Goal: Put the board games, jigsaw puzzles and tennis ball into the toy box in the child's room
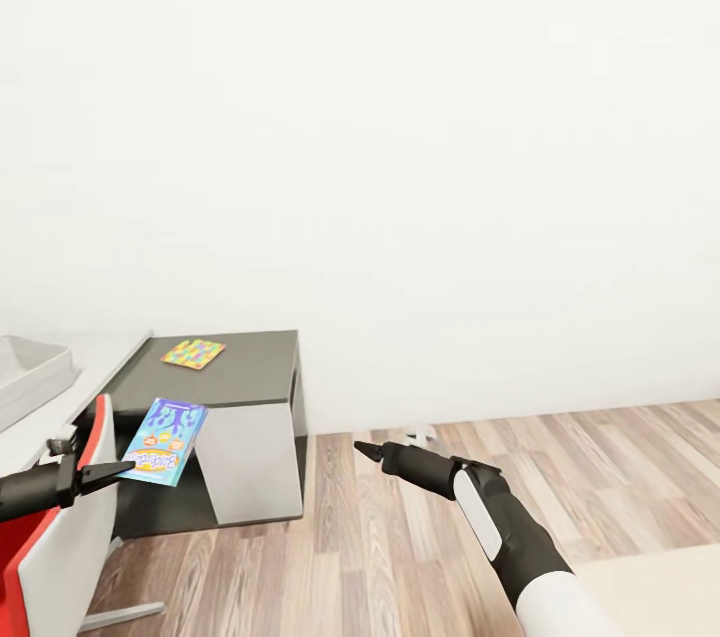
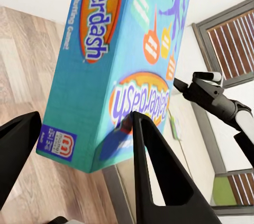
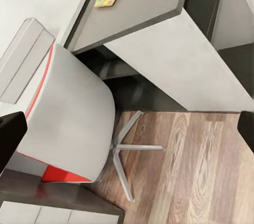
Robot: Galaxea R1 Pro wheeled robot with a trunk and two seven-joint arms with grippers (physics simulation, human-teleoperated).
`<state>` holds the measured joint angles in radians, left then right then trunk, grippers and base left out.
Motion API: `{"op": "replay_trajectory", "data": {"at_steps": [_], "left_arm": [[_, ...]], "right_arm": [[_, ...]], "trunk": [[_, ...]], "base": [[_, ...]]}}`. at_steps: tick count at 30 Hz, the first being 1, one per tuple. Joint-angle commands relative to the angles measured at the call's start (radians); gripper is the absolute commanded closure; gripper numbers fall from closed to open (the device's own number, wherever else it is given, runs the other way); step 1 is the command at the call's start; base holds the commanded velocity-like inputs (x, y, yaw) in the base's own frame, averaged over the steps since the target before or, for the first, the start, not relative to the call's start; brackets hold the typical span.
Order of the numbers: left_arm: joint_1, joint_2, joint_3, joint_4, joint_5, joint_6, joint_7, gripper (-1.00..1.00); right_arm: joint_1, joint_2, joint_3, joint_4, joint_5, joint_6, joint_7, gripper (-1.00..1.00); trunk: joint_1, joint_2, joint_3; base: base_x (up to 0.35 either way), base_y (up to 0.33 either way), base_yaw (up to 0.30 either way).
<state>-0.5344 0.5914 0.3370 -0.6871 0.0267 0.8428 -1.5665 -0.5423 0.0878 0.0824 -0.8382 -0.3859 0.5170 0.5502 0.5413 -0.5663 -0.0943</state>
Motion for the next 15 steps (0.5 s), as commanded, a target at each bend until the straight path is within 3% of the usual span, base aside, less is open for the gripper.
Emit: {"op": "replay_trajectory", "data": {"at_steps": [1, 8, 15], "left_arm": [[-0.001, 0.0, 0.0, 0.0, 0.001, 0.01, -0.004, 1.0], [-0.001, 0.003, 0.004, 0.0, 0.002, 0.011, -0.004, 1.0], [-0.001, 0.005, 0.017, -0.002, 0.002, 0.019, -0.004, 1.0]], "right_arm": [[-0.001, 0.0, -0.001, -0.001, -0.007, 0.008, -0.002, -1.0], [-0.001, 0.0, -0.001, -0.004, -0.007, 0.006, -0.004, -1.0], [-0.001, 0.0, 0.0, -0.036, -0.006, 0.009, -0.016, -1.0]], "trunk": [[0.001, -0.002, -0.002], [0.001, -0.002, -0.002], [0.001, -0.002, -0.006]], "base": [[0.187, 0.0, 0.003], [0.067, 0.0, 0.02], [0.006, 0.0, 0.213]]}}
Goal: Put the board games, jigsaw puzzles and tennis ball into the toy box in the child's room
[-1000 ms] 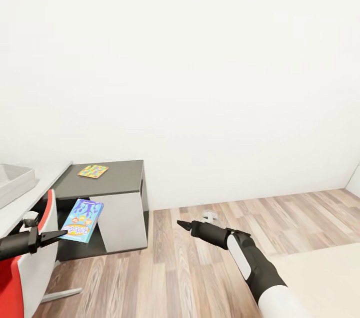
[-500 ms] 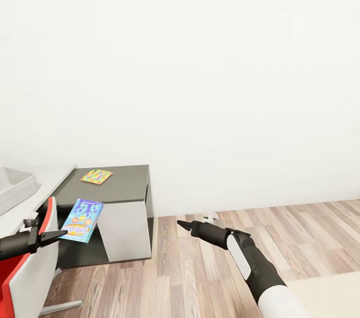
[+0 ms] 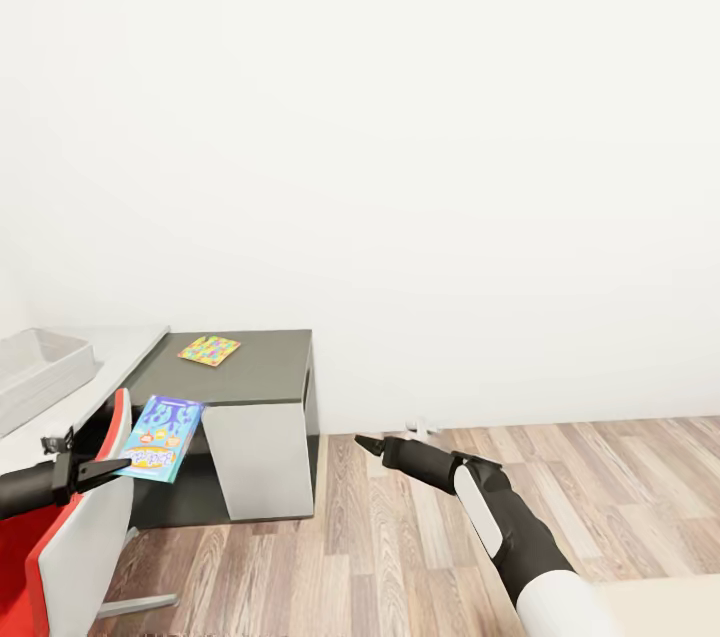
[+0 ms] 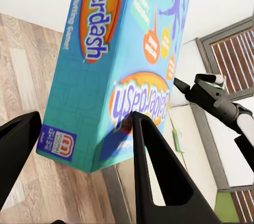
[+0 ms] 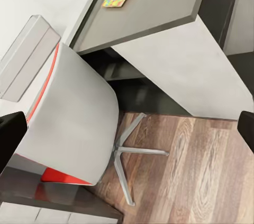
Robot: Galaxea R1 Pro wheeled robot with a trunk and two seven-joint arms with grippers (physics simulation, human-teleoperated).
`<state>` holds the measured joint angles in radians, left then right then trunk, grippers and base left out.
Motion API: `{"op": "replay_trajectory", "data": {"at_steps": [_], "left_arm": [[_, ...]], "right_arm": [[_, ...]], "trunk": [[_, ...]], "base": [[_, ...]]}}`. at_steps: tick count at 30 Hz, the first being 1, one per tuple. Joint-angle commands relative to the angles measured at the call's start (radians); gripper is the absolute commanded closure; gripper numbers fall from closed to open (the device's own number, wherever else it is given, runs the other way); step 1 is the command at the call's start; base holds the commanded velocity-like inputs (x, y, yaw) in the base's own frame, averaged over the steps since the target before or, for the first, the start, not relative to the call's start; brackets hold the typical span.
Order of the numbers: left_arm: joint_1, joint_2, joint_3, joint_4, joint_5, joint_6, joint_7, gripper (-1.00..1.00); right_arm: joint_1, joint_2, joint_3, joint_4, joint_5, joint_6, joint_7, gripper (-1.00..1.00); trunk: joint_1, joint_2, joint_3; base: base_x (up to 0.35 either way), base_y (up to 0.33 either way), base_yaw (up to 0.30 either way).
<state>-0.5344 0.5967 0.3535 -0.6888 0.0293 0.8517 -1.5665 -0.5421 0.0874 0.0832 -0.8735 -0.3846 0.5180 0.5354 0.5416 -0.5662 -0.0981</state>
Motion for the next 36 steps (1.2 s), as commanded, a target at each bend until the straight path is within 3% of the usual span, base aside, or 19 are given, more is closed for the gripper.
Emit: {"op": "replay_trajectory", "data": {"at_steps": [1, 5, 10, 13, 17, 26, 36], "left_arm": [[-0.001, 0.001, 0.002, 0.0, 0.0, 0.012, -0.004, 1.0], [-0.001, 0.013, 0.003, -0.007, 0.004, 0.015, -0.004, 1.0], [-0.001, 0.027, 0.005, -0.01, 0.006, 0.023, -0.004, 1.0], [-0.001, 0.036, 0.006, -0.011, 0.012, 0.031, -0.004, 1.0], [-0.001, 0.041, 0.006, -0.011, 0.033, 0.034, -0.004, 1.0], [-0.001, 0.043, 0.006, -0.011, 0.041, 0.035, -0.004, 1.0], [-0.001, 0.043, 0.018, -0.009, 0.042, 0.035, -0.004, 1.0]], "right_arm": [[0.0, 0.0, 0.0, -0.007, -0.007, 0.01, -0.004, -1.0], [0.0, 0.0, 0.013, -0.024, -0.007, 0.016, -0.016, -1.0], [0.001, -0.001, 0.077, -0.059, -0.008, 0.021, -0.027, -1.0], [0.004, -0.002, 0.088, -0.08, -0.009, 0.023, -0.029, -1.0], [0.005, -0.007, 0.091, -0.094, -0.01, 0.023, -0.029, -1.0], [0.007, -0.01, 0.091, -0.097, -0.01, 0.021, -0.029, -1.0], [0.008, -0.009, 0.092, -0.097, -0.01, 0.017, -0.029, -1.0]], "trunk": [[0.0, -0.002, -0.003], [-0.011, 0.019, 0.003], [-0.03, 0.054, 0.015], [-0.042, 0.075, 0.022], [-0.057, 0.103, 0.03], [-0.092, 0.166, 0.05], [-0.092, 0.166, 0.04]], "base": [[0.001, 0.0, 0.259], [0.001, 0.0, 0.265], [0.0, 0.0, 0.269], [0.0, 0.0, 0.265], [0.0, 0.0, 0.252], [0.0, 0.0, 0.247], [0.0, 0.0, 0.246]]}}
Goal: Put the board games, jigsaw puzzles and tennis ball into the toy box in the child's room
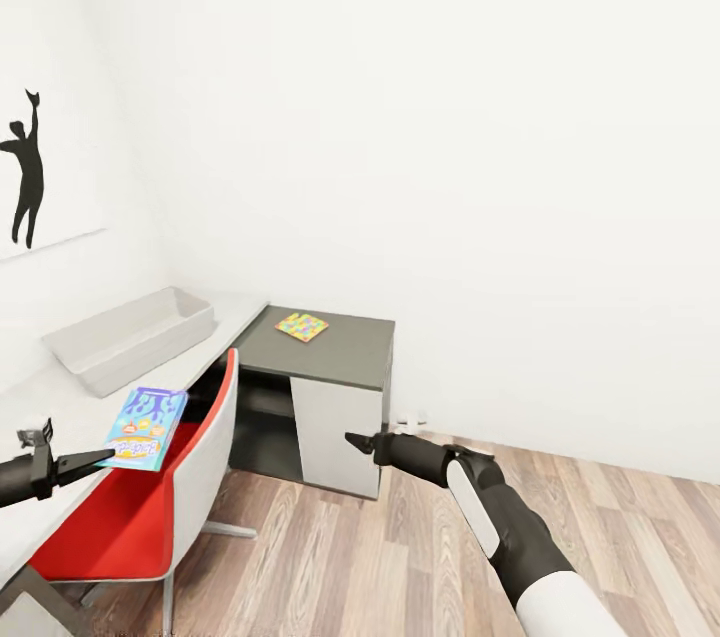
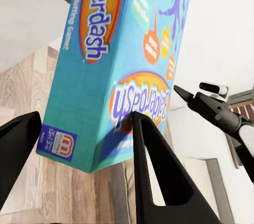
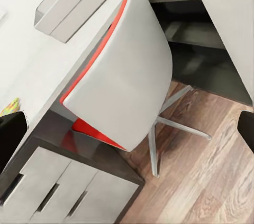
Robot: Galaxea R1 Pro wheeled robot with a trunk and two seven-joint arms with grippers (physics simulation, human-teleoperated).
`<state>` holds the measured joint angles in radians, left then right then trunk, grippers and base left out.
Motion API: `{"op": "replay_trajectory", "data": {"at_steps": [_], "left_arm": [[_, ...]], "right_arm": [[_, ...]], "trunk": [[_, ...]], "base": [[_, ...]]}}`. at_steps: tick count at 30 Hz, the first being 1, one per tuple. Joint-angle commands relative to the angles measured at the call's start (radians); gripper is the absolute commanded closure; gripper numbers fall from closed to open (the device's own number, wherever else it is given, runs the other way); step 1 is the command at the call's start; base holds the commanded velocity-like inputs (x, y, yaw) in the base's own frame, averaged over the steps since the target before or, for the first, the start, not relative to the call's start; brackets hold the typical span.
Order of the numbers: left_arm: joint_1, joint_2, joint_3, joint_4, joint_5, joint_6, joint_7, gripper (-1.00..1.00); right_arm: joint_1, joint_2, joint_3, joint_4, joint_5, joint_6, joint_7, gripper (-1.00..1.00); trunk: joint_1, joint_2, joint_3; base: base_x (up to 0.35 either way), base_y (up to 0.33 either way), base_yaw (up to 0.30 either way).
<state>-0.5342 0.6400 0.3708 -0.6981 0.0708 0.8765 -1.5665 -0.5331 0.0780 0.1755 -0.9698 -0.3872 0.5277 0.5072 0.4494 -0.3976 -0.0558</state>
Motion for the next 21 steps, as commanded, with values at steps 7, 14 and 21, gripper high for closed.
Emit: {"op": "replay_trajectory", "data": {"at_steps": [7, 14, 21], "left_arm": [[-0.001, 0.001, 0.042, 0.003, 0.001, 0.016, -0.004, 1.0], [0.001, 0.012, 0.049, 0.003, 0.001, 0.028, -0.004, 1.0], [0.002, 0.019, 0.064, 0.005, 0.002, 0.027, -0.004, 1.0]], "right_arm": [[0.001, 0.002, 0.001, -0.001, -0.007, 0.006, 0.0, -1.0], [0.001, 0.004, 0.003, -0.001, -0.007, 0.006, 0.001, -1.0], [0.001, 0.006, 0.005, -0.001, -0.006, 0.006, 0.0, -1.0]], "trunk": [[0.001, -0.002, -0.009], [0.001, -0.002, -0.016], [0.001, -0.002, -0.023]], "base": [[0.0, 0.0, 0.245], [0.001, 0.0, 0.245], [0.21, 0.0, 0.245]]}}
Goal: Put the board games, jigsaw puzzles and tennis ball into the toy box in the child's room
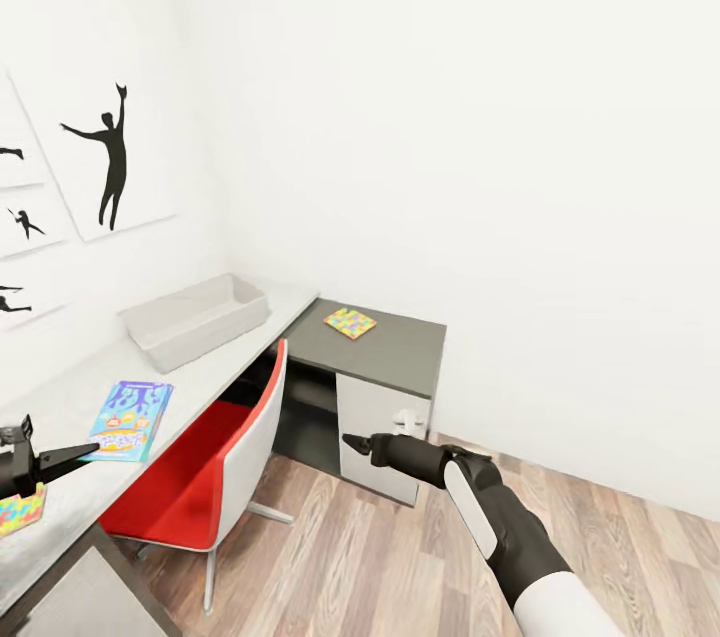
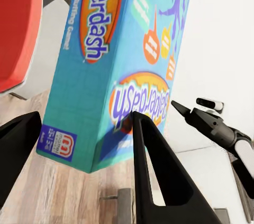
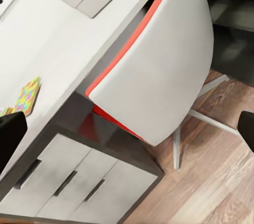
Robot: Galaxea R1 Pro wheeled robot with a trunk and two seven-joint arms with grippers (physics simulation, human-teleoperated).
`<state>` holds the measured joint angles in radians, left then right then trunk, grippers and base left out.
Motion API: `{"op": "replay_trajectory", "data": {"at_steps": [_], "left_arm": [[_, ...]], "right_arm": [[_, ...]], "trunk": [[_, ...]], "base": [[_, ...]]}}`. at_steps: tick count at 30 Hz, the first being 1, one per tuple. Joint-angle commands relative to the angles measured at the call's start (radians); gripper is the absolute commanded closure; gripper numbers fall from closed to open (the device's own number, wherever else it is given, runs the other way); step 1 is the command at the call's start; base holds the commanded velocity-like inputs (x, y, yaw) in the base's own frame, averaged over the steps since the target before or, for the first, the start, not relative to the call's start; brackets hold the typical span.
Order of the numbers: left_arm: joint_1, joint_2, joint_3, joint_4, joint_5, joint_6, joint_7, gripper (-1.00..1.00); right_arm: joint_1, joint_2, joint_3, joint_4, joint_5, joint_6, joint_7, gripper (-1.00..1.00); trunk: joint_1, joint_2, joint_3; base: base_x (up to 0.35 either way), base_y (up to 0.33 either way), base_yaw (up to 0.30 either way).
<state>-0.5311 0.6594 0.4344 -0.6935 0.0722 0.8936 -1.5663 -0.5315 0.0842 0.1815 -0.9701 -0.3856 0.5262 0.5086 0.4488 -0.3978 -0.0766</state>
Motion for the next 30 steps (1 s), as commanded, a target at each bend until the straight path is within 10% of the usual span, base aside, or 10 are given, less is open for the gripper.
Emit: {"op": "replay_trajectory", "data": {"at_steps": [1, 30], "left_arm": [[-0.001, 0.0, 0.005, 0.0, 0.0, 0.01, -0.004, 1.0], [-0.001, 0.0, 0.014, 0.0, -0.001, 0.009, -0.004, 1.0]], "right_arm": [[-0.001, 0.0, -0.001, -0.001, -0.007, 0.008, -0.001, -1.0], [-0.001, 0.001, 0.004, 0.001, -0.006, 0.003, -0.003, -1.0]], "trunk": [[0.001, -0.002, -0.003], [0.001, -0.002, -0.026]], "base": [[0.316, 0.0, 0.245], [0.329, -0.077, 0.184]]}}
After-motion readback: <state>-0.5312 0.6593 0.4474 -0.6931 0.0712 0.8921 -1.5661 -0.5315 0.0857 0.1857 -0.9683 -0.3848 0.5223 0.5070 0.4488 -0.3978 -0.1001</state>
